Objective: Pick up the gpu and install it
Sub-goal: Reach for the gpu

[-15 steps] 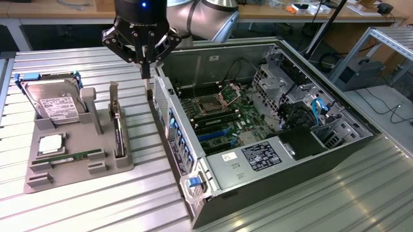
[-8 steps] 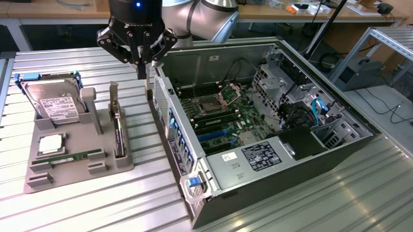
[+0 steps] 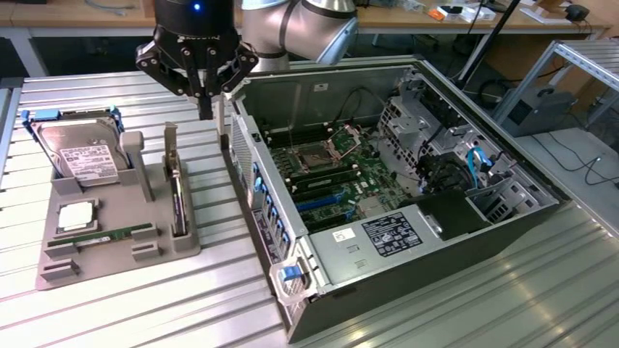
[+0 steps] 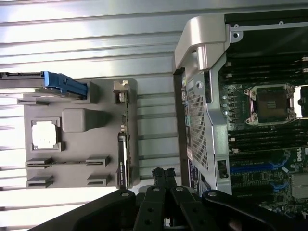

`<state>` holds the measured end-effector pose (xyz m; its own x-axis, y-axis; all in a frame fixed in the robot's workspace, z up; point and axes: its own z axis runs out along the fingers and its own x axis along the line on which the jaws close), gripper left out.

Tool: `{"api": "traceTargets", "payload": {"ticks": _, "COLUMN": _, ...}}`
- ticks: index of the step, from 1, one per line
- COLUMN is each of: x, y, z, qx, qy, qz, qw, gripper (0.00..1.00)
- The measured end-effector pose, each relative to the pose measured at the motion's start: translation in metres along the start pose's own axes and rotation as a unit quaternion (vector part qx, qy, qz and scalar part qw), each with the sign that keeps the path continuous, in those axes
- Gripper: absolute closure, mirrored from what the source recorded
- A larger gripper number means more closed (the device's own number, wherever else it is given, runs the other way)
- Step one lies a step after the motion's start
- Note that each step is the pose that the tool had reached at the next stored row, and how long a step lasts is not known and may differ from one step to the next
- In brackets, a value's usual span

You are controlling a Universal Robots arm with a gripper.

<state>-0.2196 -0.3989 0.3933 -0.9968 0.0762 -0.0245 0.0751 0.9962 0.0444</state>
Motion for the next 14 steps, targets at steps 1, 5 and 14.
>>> {"api": "traceTargets", "payload": {"ticks": 1, "x": 0.001, "y": -0.0001, "z": -0.0001, "qx": 0.0, "qy": 0.0, "qz": 0.0, "qw": 1.0, "gripper": 0.89}}
{"api": "traceTargets", "payload": {"ticks": 5, "x": 0.005, "y": -0.0004, "z": -0.0002, "qx": 0.0, "qy": 0.0, "qz": 0.0, "qw": 1.0, "gripper": 0.89}}
{"api": "traceTargets", "payload": {"ticks": 14, "x": 0.015, "y": -0.0011, "z": -0.0005, "qx": 0.0001, "qy": 0.0, "qz": 0.0, "qw": 1.0, "gripper": 0.89}}
